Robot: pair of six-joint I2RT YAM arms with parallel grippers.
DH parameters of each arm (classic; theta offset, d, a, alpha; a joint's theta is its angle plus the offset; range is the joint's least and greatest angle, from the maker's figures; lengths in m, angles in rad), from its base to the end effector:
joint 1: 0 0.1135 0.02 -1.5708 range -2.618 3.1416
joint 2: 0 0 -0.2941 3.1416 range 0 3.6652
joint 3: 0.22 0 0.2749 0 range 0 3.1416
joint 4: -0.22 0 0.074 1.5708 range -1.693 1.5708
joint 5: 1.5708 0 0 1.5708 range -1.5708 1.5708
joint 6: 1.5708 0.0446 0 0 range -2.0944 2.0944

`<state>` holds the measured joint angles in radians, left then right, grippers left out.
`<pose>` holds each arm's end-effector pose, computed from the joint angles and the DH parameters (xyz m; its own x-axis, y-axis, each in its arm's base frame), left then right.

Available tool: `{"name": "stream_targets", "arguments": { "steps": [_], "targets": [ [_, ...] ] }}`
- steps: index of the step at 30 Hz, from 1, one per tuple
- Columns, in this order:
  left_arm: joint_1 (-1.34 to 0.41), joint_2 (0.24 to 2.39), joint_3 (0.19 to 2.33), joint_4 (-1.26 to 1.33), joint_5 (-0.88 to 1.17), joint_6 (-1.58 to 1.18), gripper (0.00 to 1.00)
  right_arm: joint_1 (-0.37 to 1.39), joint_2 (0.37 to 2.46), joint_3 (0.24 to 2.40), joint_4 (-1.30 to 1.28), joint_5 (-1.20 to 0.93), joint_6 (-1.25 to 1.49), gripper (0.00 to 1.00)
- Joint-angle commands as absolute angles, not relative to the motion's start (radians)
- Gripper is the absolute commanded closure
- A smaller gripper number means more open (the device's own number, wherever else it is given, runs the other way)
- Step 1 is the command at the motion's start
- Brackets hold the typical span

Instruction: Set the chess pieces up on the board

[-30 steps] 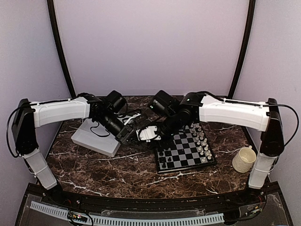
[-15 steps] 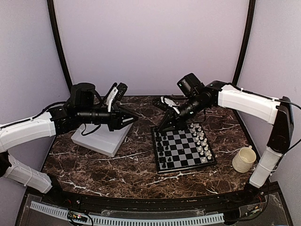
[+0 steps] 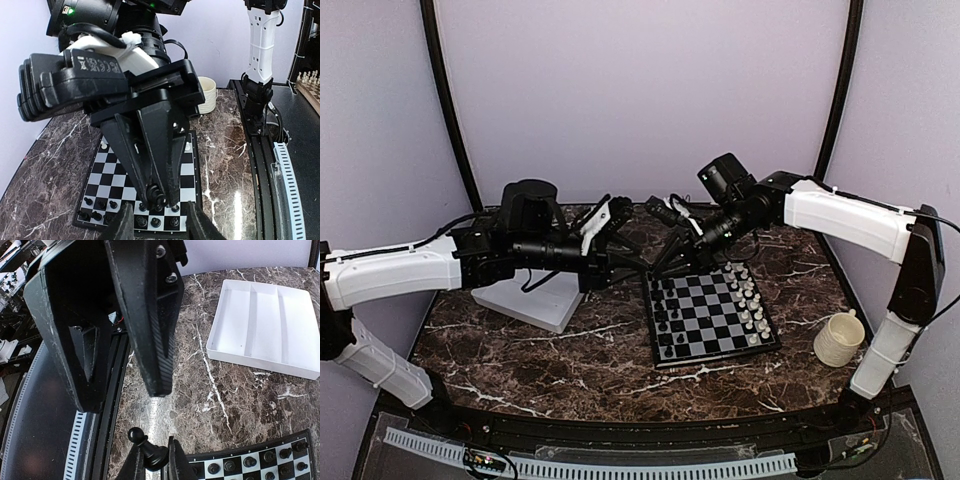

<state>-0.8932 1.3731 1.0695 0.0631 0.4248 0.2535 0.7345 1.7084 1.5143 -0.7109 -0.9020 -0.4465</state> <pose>0.2035 -0.2823 0.3516 0.0964 0.2447 -0.9648 0.9675 0.2045 0.1486 0.2719 0.2927 0.3320 -0.1917 -0.5339 -0.8236 -0.9513 -0.1055 0.2898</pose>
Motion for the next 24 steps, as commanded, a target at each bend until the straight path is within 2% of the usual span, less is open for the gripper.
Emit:
{"name": "stream_targets", "arguments": {
  "steps": [1,11,24],
  "targets": [
    [-0.893,1.387,1.106,0.037,0.415,0.304,0.62,0.728,1.707,1.519,-0.685,-0.931,-0.433,0.96],
    [-0.894,1.433,1.132,0.04,0.433,0.292,0.67,0.729,1.701,1.514,-0.684,-0.931,-0.433,0.95],
    [-0.894,1.479,1.172,0.018,0.47,0.271,0.89,0.728,1.694,1.502,-0.681,-0.921,-0.437,0.95]
  ]
}}
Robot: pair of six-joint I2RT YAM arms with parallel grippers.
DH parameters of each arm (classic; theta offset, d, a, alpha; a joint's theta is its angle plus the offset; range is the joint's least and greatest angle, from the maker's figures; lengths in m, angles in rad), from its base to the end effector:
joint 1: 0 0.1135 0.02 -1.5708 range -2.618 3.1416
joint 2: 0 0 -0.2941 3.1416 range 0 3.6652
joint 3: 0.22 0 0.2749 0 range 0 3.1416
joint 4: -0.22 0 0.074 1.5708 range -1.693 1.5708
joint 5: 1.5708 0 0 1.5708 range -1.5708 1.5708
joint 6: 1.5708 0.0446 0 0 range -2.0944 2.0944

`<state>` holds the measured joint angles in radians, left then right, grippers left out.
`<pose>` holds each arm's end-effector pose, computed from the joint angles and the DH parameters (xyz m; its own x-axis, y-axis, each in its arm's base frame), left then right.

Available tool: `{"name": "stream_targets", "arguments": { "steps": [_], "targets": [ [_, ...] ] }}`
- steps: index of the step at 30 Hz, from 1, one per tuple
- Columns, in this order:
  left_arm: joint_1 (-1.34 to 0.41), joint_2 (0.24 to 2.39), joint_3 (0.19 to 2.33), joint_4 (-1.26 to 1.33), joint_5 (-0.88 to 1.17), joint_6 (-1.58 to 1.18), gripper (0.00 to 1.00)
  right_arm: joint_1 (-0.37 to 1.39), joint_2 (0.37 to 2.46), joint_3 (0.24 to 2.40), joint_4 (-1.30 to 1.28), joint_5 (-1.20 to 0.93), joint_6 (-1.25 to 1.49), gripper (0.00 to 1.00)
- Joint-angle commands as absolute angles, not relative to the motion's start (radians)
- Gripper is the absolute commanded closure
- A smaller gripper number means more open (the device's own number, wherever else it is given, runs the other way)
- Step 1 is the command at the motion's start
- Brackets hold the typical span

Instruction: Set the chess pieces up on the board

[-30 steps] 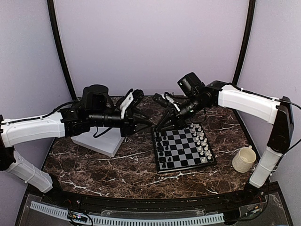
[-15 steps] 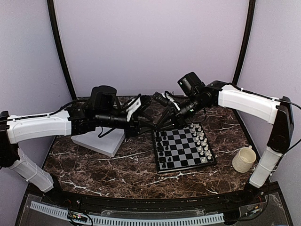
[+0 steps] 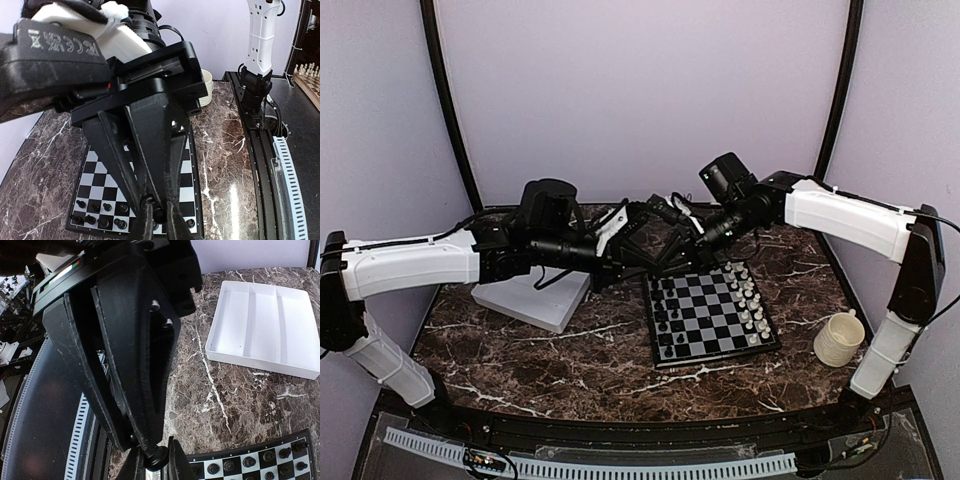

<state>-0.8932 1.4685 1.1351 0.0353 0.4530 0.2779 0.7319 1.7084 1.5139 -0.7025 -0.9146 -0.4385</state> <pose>0.2181 -0.3022 0.3414 0.0871 0.2853 -0.9545 0.9764 0.1658 0.1386 0.2727 0.2925 0.3327 -0.1971 -0.5253 -0.8278 -0.9489 -0.1099 0.2957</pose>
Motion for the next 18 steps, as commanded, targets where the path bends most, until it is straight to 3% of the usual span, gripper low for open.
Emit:
{"name": "stream_targets", "arguments": {
  "steps": [1,4,10,18],
  "targets": [
    [-0.894,1.48,1.177,0.015,0.467,0.268,0.92,0.727,1.692,1.502,-0.682,-0.918,-0.438,0.95],
    [-0.894,1.494,1.189,0.007,0.452,0.26,0.95,0.727,1.681,1.495,-0.687,-0.89,-0.448,0.87],
    [-0.894,1.545,1.273,-0.087,0.419,0.243,0.96,0.668,1.595,1.436,-0.79,-0.761,-0.571,0.53],
    [-0.918,1.729,1.487,-0.344,0.446,0.262,0.97,0.361,1.395,1.21,-0.749,-0.728,-0.592,0.45]
  ]
}}
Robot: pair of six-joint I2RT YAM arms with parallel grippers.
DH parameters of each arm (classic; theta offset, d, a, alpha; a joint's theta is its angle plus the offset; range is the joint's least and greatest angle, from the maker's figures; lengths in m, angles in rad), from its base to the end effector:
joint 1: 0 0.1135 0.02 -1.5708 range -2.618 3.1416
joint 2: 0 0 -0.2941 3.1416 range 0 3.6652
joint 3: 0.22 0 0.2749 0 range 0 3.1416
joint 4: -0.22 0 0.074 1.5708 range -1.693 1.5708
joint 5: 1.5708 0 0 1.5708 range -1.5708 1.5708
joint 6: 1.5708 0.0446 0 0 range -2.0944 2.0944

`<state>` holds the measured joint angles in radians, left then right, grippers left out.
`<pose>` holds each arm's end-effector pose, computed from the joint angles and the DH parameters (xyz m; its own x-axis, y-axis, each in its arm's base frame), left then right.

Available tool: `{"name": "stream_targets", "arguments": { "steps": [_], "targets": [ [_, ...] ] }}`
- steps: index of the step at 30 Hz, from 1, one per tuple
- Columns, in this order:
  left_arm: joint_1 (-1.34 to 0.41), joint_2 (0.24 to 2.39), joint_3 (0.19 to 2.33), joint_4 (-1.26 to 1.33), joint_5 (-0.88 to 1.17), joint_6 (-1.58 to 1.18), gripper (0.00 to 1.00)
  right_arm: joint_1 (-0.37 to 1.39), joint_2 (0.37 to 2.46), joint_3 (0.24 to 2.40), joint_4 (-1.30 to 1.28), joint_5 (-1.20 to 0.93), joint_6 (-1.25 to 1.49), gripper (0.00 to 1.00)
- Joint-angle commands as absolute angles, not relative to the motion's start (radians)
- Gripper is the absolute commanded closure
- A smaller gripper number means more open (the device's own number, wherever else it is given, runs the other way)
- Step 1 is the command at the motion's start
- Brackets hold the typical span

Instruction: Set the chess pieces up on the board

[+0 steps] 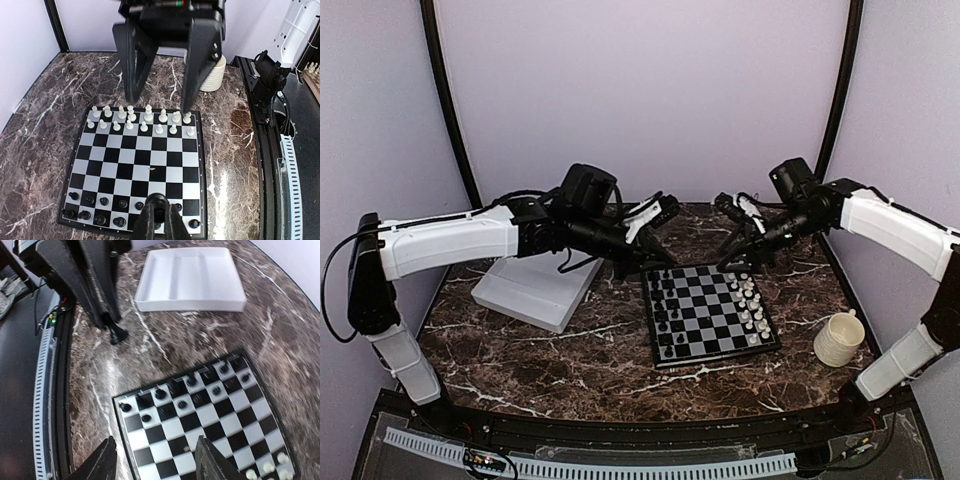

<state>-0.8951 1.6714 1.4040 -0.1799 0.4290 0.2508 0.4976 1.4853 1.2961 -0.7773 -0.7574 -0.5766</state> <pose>0.2528 -0.3451 0.3435 -0.0277 0.3955 -0.9181 0.9817 0.1837 0.0495 0.2755 0.1845 0.3274 -0.2301 -0.5758 -0.7845 -0.9725 0.1650 0.1642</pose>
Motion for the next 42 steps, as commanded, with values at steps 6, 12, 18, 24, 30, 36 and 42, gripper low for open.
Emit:
{"name": "stream_targets", "arguments": {
  "steps": [6,12,18,24,30,36,42],
  "targets": [
    [-1.0,1.916,1.694,-0.567,0.394,0.339,0.98,0.197,1.298,1.053,-0.61,-0.716,-0.519,0.45],
    [-1.071,2.053,1.844,-0.743,0.344,0.421,0.98,0.186,1.284,1.022,-0.579,-0.729,-0.505,0.44],
    [-1.104,2.11,1.869,-0.781,0.315,0.437,0.98,0.186,1.297,1.019,-0.575,-0.758,-0.505,0.43],
    [-1.111,2.165,1.898,-0.801,0.284,0.416,0.98,0.186,1.301,1.005,-0.578,-0.776,-0.513,0.41],
    [-1.112,2.201,1.92,-0.814,0.258,0.418,0.97,0.186,1.296,0.999,-0.582,-0.785,-0.522,0.41],
    [-1.111,2.224,1.92,-0.823,0.233,0.42,0.97,0.186,1.295,0.996,-0.583,-0.788,-0.526,0.41],
    [-1.111,2.236,1.919,-0.827,0.214,0.423,0.97,0.186,1.294,0.996,-0.584,-0.79,-0.528,0.41]
  ]
}}
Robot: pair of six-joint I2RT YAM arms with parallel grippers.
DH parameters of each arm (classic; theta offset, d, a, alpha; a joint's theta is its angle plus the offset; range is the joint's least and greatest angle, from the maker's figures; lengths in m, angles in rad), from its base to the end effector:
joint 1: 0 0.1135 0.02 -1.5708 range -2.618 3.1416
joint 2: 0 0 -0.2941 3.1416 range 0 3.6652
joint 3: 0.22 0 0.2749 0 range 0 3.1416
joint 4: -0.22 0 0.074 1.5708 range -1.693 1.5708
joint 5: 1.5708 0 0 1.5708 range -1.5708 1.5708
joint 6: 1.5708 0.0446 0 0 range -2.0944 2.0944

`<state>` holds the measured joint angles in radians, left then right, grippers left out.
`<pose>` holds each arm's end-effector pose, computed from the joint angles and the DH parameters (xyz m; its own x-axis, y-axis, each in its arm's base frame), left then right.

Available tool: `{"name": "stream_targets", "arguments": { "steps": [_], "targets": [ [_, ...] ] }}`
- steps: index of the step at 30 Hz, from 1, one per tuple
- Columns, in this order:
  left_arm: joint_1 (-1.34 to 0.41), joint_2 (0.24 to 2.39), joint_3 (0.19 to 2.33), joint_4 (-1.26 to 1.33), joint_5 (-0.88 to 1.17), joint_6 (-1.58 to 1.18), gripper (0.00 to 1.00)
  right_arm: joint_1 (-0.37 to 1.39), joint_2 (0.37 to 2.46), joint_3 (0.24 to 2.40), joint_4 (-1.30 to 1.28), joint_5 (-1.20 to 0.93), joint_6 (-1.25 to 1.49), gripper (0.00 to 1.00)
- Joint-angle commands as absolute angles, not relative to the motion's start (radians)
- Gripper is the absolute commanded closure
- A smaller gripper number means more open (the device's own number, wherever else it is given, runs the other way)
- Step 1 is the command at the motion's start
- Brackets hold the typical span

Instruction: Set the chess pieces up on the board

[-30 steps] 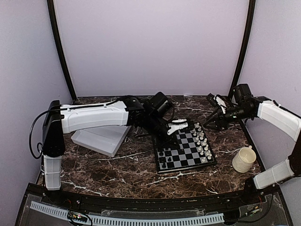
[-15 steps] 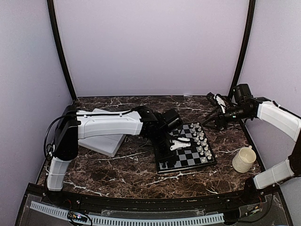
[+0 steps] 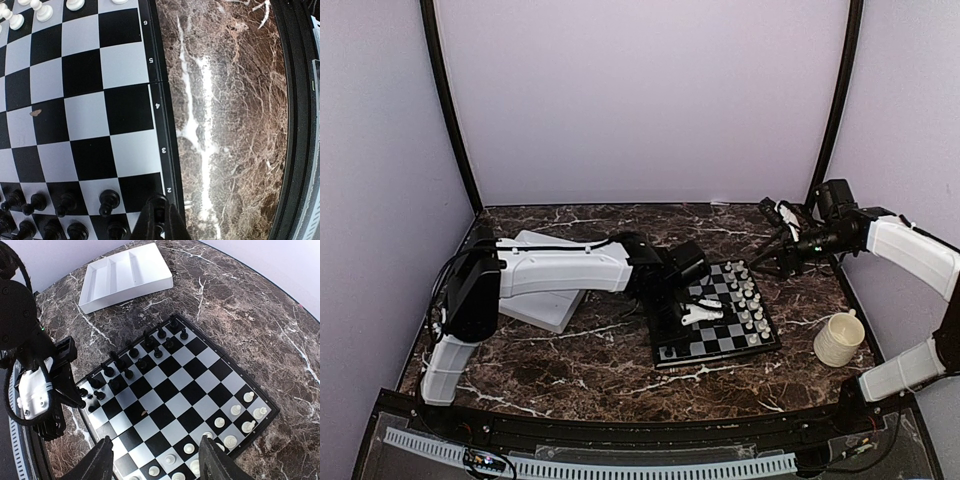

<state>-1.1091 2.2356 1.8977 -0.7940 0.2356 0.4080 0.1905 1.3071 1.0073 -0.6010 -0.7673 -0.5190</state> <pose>0.2242 -0.4740 0.2064 -0.0072 0.8805 -0.4739 0.9997 -0.0055 -0.0254 0.2723 0.0840 0.2924 -0.3907 -0.4389 -0.8091 -0.8676 0.4692 0.1645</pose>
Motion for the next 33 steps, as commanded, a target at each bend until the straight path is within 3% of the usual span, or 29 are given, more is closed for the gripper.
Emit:
{"name": "stream_targets", "arguments": {
  "steps": [1,9,21,33],
  "targets": [
    [-1.111,2.238,1.921,-0.826,0.212,0.423,0.97,0.186,1.295,0.997,-0.584,-0.79,-0.528,0.41],
    [-1.111,2.262,1.941,-0.828,0.175,0.417,0.96,0.186,1.295,0.996,-0.586,-0.79,-0.531,0.4],
    [-1.111,2.27,1.952,-0.834,0.182,0.409,0.86,0.186,1.298,0.992,-0.586,-0.795,-0.535,0.4],
    [-1.112,2.273,1.951,-0.846,0.209,0.41,0.86,0.186,1.295,0.989,-0.586,-0.794,-0.535,0.4]
  ]
}}
